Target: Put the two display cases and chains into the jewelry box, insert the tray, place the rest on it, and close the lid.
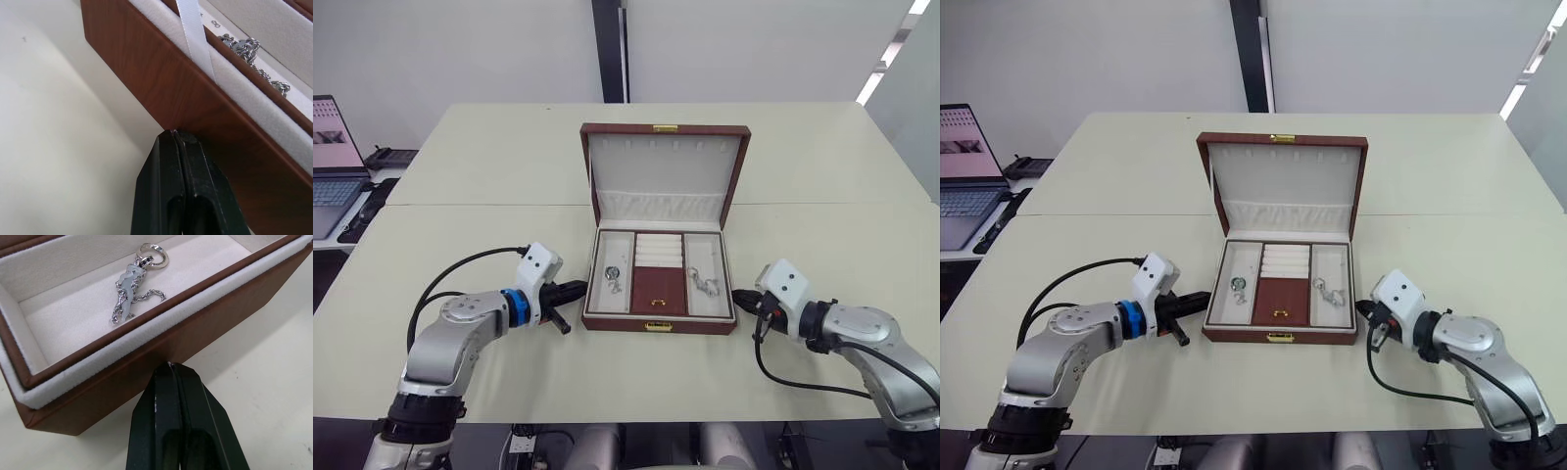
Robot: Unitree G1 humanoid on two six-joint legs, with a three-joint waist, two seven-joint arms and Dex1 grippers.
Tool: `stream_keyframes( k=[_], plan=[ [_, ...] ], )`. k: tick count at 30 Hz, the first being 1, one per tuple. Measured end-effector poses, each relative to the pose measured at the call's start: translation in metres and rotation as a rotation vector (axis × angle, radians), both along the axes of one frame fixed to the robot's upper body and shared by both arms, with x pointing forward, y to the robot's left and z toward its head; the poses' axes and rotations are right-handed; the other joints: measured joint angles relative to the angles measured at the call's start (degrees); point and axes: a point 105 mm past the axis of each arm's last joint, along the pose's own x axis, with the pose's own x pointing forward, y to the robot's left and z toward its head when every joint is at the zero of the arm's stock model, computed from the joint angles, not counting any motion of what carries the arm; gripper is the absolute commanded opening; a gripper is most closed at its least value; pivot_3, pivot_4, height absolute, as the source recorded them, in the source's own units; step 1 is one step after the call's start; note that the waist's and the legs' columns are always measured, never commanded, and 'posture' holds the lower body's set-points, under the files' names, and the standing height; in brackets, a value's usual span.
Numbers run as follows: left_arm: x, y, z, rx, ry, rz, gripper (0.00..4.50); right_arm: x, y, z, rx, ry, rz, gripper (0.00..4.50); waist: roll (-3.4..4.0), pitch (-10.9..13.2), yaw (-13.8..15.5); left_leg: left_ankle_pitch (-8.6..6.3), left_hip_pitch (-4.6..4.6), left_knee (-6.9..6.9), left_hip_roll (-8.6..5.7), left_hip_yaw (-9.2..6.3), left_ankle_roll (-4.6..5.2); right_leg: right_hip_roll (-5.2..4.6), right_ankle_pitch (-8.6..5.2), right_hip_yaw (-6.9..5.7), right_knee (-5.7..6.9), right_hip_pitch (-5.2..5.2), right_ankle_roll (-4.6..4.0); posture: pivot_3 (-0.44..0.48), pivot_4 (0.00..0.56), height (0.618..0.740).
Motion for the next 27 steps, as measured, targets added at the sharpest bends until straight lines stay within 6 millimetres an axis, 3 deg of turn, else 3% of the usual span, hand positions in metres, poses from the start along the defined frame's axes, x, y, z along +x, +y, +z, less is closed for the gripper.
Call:
stream_keyframes(
  k=[6,27],
  plan=[
    [-0.0094,-0.0031,-0.0026,-0.007,0.026,-0.031,0.00,-0.0039,-0.0056,-0.0001,-0.025,0.013,0.009,0.01,-0.02,-0.07,0.03,0.00,0.03,0.00,-0.01,0.00,0.01,-0.01,0.00,-0.01,-0.02,0.08,0.00,0.000,0.150,0.740],
    [-0.0103,-0.0020,-0.0035,-0.006,0.030,-0.034,0.00,-0.0089,-0.0062,-0.0011,-0.015,0.048,0.018,0.01,-0.02,-0.14,0.05,0.00,0.07,0.01,-0.01,0.01,0.01,0.00,0.00,-0.02,-0.02,0.10,0.00,0.000,0.150,0.740]
  ],
)
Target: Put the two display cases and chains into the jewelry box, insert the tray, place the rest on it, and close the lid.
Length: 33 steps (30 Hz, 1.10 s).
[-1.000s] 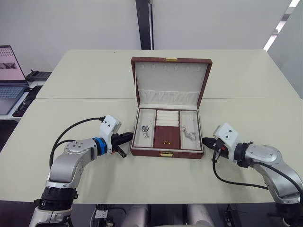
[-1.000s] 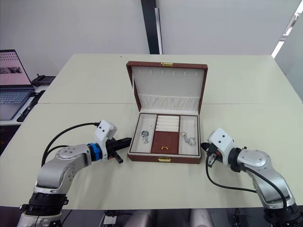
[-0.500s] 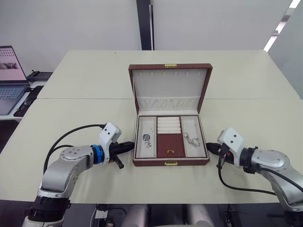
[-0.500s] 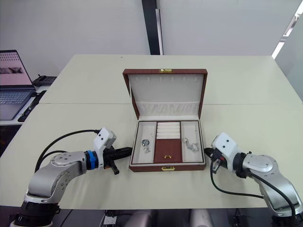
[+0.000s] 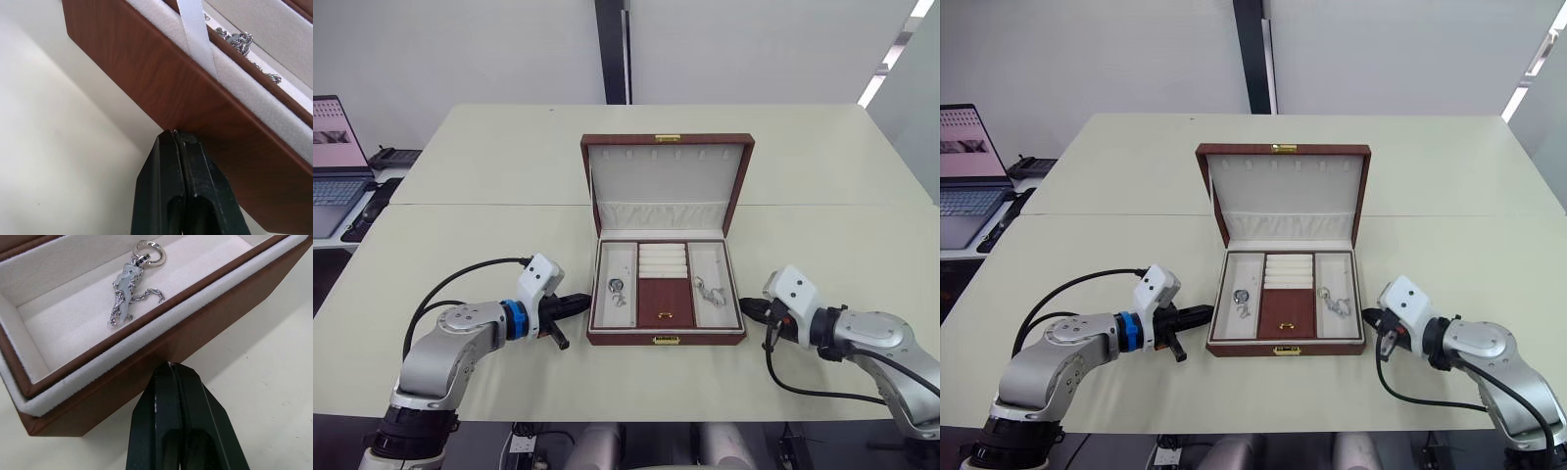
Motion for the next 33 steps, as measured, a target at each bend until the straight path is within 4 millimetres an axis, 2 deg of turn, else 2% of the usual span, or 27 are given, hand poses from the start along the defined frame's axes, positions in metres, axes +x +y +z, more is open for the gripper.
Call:
stream_keyframes(
  k=[12,16,20,23,25,29,33],
  plan=[
    [-0.005,0.008,-0.003,0.009,-0.012,-0.027,0.00,-0.002,-0.001,-0.001,-0.031,-0.055,0.005,0.01,0.01,-0.02,-0.04,0.00,0.00,-0.02,0.01,0.01,0.00,0.00,0.00,0.01,0.00,-0.02,0.00,0.000,0.150,0.740],
    [-0.011,0.014,-0.008,0.010,0.000,-0.032,0.00,-0.003,-0.018,-0.011,-0.053,-0.035,-0.067,0.01,0.00,-0.02,0.00,0.00,-0.01,0.00,0.01,0.01,0.00,0.00,0.00,0.01,0.01,-0.02,0.00,0.000,0.150,0.740],
    [-0.013,0.031,-0.004,0.029,-0.032,0.010,0.00,0.002,-0.039,-0.005,-0.072,-0.092,-0.165,0.01,0.00,-0.02,0.00,0.00,0.00,0.00,0.01,0.02,0.00,0.00,0.00,0.02,0.02,-0.02,0.00,0.000,0.150,0.740],
    [-0.014,0.045,0.008,-0.007,-0.088,0.063,0.00,0.005,-0.052,0.006,-0.062,-0.150,-0.215,0.01,0.01,-0.02,-0.04,0.00,0.00,-0.01,0.04,0.02,0.00,0.02,0.00,0.02,0.02,-0.03,0.00,0.000,0.150,0.740],
    [-0.024,0.052,0.025,-0.082,-0.141,0.095,0.00,0.007,-0.057,0.018,-0.042,-0.212,-0.231,0.01,0.01,-0.02,-0.20,0.00,0.00,-0.01,0.10,0.03,0.00,0.01,0.00,0.04,0.02,-0.03,0.00,0.000,0.150,0.740],
    [-0.061,0.038,0.057,-0.194,-0.253,0.030,0.00,0.020,-0.060,0.050,0.002,-0.348,-0.241,0.01,0.03,-0.03,-0.25,0.00,0.02,0.00,0.31,0.11,0.01,-0.06,0.00,0.09,-0.03,0.02,0.00,0.000,0.150,0.740],
    [-0.082,0.022,0.072,-0.244,-0.301,-0.019,0.00,0.041,-0.056,0.087,0.059,-0.473,-0.256,0.01,0.08,-0.06,-0.07,0.00,0.31,-0.03,0.22,0.12,0.02,-0.02,0.00,0.05,-0.05,0.35,0.00,0.000,0.150,0.740]
  ],
)
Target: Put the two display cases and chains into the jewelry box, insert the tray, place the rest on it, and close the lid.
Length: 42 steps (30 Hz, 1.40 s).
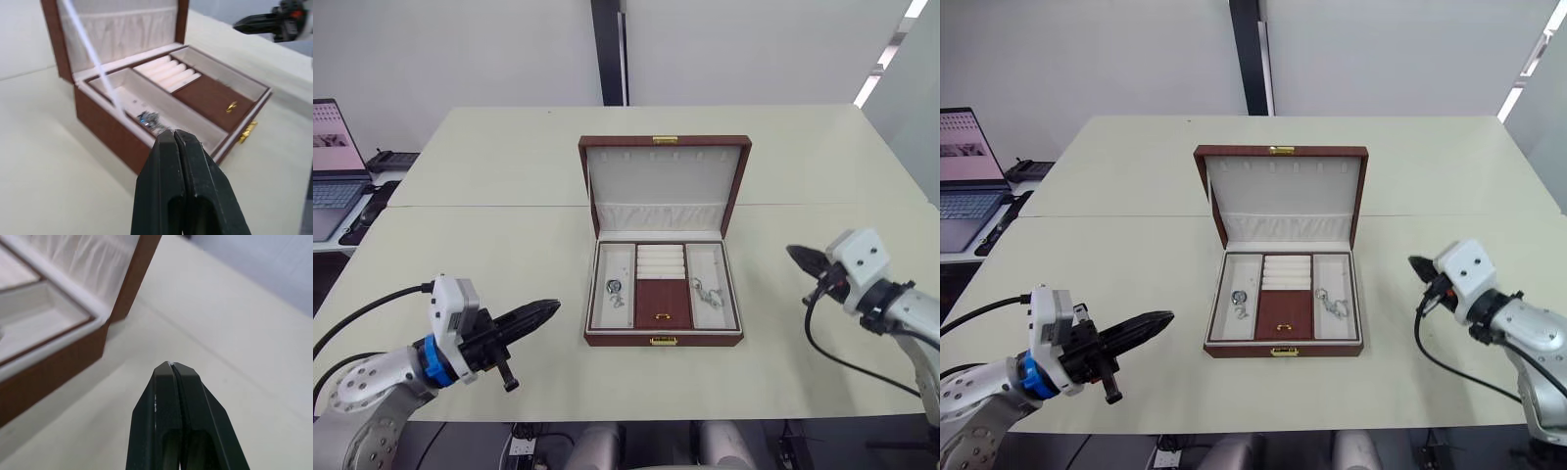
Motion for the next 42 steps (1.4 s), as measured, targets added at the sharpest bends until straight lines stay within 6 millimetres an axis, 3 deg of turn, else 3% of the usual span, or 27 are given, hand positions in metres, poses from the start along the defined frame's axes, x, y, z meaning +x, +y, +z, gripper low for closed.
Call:
stream_keyframes(
  k=[5,8,13,20,27,42],
  plan=[
    [-0.008,-0.013,0.015,-0.048,-0.070,-0.038,0.00,0.033,0.007,0.043,0.108,-0.042,-0.032,0.01,0.02,0.01,0.00,-0.01,0.15,-0.06,-0.14,0.00,0.01,0.01,-0.01,0.02,-0.07,0.15,-0.02,0.000,0.150,0.740],
    [-0.015,-0.017,0.017,-0.086,-0.066,-0.067,0.00,0.050,0.013,0.058,0.156,-0.034,-0.050,0.01,0.02,0.01,-0.05,-0.01,0.16,-0.13,-0.13,0.00,0.01,0.04,-0.02,0.01,-0.11,0.13,-0.04,0.000,0.150,0.740],
    [-0.025,-0.018,0.018,-0.114,-0.092,-0.123,0.00,0.085,0.020,0.060,0.237,0.058,-0.062,0.01,0.04,0.02,-0.12,-0.01,0.16,-0.11,-0.13,0.04,0.01,0.04,-0.02,0.02,-0.09,0.12,-0.04,0.000,0.150,0.740],
    [-0.027,-0.015,0.017,-0.124,-0.137,-0.140,0.00,0.105,0.034,0.058,0.271,0.134,0.029,0.01,0.05,0.03,-0.13,-0.01,0.10,-0.12,-0.13,0.02,0.02,0.02,-0.02,0.01,-0.13,0.07,-0.04,0.000,0.150,0.740],
    [-0.028,-0.014,0.014,-0.122,-0.148,-0.133,0.00,0.100,0.059,0.058,0.328,0.162,0.257,0.01,0.07,0.04,-0.20,-0.01,0.10,-0.12,-0.07,-0.01,0.02,0.02,-0.02,0.02,-0.13,0.05,-0.04,0.000,0.150,0.740],
    [-0.023,-0.001,0.018,-0.106,-0.107,-0.099,0.00,0.062,0.064,0.069,0.277,0.206,0.482,0.01,0.14,0.09,-0.12,-0.02,-0.03,-0.13,0.04,-0.06,0.02,0.03,-0.02,-0.02,-0.14,-0.04,-0.04,0.000,0.150,0.740]
  ],
)
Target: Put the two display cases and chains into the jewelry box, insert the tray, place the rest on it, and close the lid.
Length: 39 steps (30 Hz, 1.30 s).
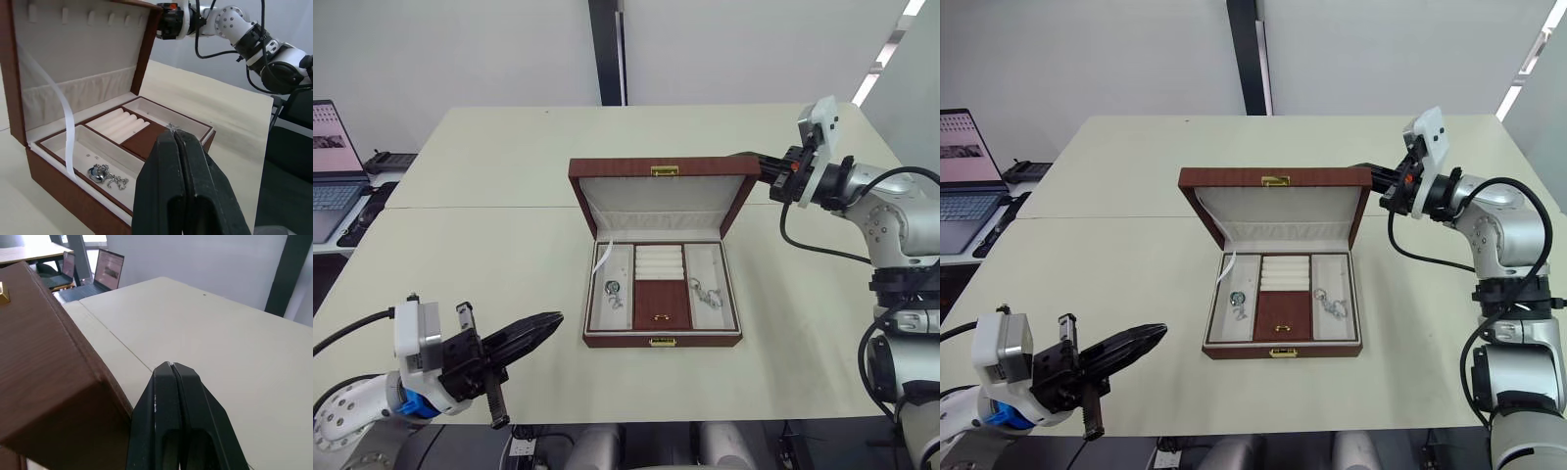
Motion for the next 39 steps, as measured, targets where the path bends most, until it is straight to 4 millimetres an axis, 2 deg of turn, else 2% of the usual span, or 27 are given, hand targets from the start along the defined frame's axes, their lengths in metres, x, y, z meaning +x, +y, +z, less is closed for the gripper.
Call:
stream_keyframes(
  k=[6,11,19,22,25,27,31,33,36,39],
  plan=[
    [0.001,0.017,0.004,0.040,0.015,0.049,0.00,-0.037,-0.007,0.004,-0.079,0.049,0.129,0.01,0.05,0.05,0.06,-0.01,-0.08,0.01,0.04,0.01,0.02,-0.02,0.00,-0.05,-0.03,-0.05,0.00,0.000,0.150,0.740],
    [0.005,0.020,0.009,0.045,0.011,0.054,0.00,-0.056,-0.012,0.008,-0.144,0.070,0.190,0.01,0.05,0.05,0.09,-0.02,-0.08,0.01,-0.03,0.02,0.03,0.00,0.00,-0.05,-0.03,-0.04,0.00,0.000,0.150,0.740],
    [0.013,0.020,0.014,0.055,0.018,0.067,0.00,-0.063,-0.013,0.003,-0.166,0.062,0.193,0.01,0.05,0.06,0.14,-0.01,-0.09,0.01,-0.02,0.00,0.02,0.00,0.00,-0.07,-0.04,-0.05,0.00,0.000,0.150,0.740],
    [0.032,0.034,0.017,0.099,0.001,0.173,0.00,-0.061,-0.022,0.002,-0.168,0.010,0.124,0.01,0.05,0.06,0.28,-0.01,-0.09,0.02,-0.15,0.00,0.01,0.00,0.00,-0.08,-0.03,-0.04,0.01,0.000,0.150,0.740],
    [0.059,0.061,0.019,0.154,-0.009,0.362,0.00,-0.056,-0.039,0.002,-0.167,-0.070,0.000,0.01,0.01,0.08,0.55,0.00,-0.09,0.03,-0.23,-0.01,0.01,0.01,0.01,-0.07,-0.01,-0.04,0.01,0.000,0.150,0.740],
    [0.069,0.074,0.019,0.175,-0.020,0.449,0.00,-0.054,-0.049,0.000,-0.177,-0.117,-0.070,0.01,0.01,0.08,0.52,-0.01,-0.09,0.03,-0.22,0.01,0.01,-0.01,0.01,-0.04,-0.02,-0.06,0.02,0.000,0.150,0.740],
    [0.091,0.101,0.009,0.254,0.024,0.641,0.00,-0.051,-0.088,-0.011,-0.246,-0.228,-0.294,0.01,0.00,0.08,0.53,0.00,-0.12,0.00,-0.24,0.02,0.00,0.00,0.01,-0.04,0.02,-0.14,0.02,0.000,0.150,0.740],
    [0.100,0.114,0.006,0.265,0.024,0.724,0.00,-0.058,-0.105,-0.028,-0.297,-0.234,-0.374,0.01,-0.03,0.07,0.84,0.00,-0.14,0.03,-0.23,0.00,0.00,0.03,0.01,-0.07,0.05,-0.15,0.02,0.000,0.150,0.740],
    [0.106,0.119,-0.004,0.338,0.007,0.767,0.00,-0.071,-0.121,-0.057,-0.348,-0.215,-0.439,0.01,-0.01,0.07,1.04,0.00,-0.13,0.03,-0.24,0.07,-0.01,0.00,0.01,0.03,0.06,-0.18,0.02,0.000,0.150,0.740],
    [0.105,0.119,-0.020,0.373,0.027,0.771,0.00,-0.078,-0.134,-0.070,-0.363,-0.216,-0.515,0.01,0.02,0.07,0.67,0.00,-0.08,0.00,-0.22,0.12,-0.01,0.02,0.01,0.07,0.09,-0.19,0.02,0.000,0.150,0.740]
  ],
)
